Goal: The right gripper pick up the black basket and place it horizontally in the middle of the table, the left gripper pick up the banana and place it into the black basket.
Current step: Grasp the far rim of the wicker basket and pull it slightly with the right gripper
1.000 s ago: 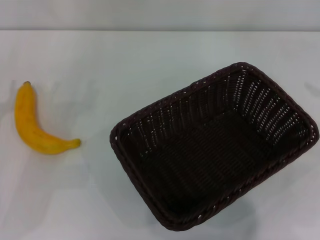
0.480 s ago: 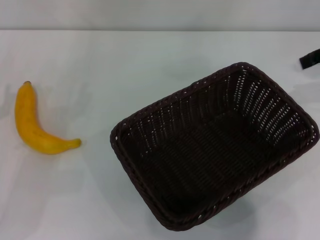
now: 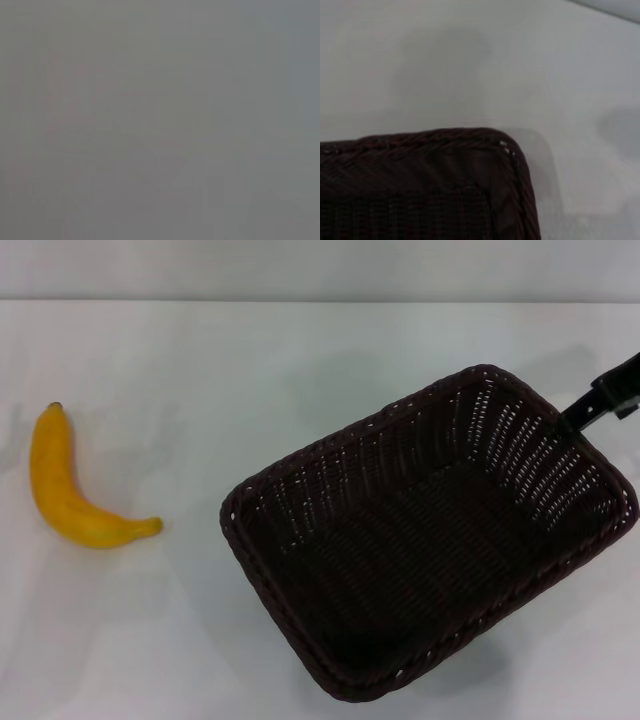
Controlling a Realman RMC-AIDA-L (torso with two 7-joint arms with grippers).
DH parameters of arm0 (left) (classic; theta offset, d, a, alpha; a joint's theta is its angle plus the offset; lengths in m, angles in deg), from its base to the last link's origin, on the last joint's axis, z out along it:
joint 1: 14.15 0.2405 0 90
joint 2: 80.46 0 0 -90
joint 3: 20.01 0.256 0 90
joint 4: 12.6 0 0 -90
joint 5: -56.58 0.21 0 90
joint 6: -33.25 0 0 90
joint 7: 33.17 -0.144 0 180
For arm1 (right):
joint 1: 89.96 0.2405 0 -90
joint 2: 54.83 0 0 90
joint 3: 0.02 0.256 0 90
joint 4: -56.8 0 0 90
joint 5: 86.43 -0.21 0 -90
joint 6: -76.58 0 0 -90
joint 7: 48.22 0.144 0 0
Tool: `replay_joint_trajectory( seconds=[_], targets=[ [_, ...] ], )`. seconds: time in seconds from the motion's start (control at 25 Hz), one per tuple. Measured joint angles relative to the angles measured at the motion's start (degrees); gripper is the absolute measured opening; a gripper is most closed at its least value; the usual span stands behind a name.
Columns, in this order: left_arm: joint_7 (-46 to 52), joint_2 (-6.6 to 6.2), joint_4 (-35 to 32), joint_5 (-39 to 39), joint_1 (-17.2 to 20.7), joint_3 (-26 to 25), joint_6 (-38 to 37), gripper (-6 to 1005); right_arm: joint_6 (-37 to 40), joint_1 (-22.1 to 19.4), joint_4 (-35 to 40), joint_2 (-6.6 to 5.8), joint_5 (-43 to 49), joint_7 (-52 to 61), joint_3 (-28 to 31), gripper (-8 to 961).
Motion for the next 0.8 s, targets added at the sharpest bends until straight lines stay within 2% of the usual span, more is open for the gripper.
replay_joint_trajectory(
  seconds=[0.56,0.8],
  targets=[
    [0.3,-0.09,-1.3,0.1,0.3,-0.2,0.3,830,4.9,6.7,-14.1,-0.31,0.6,1.2,-6.7,826],
    [0.3,-0.06,-1.5,0.0,0.0,-0.2,-0.5,830,7.4,7.5,-16.7,-0.23,4.9,-0.3,-7.7,776]
  ],
)
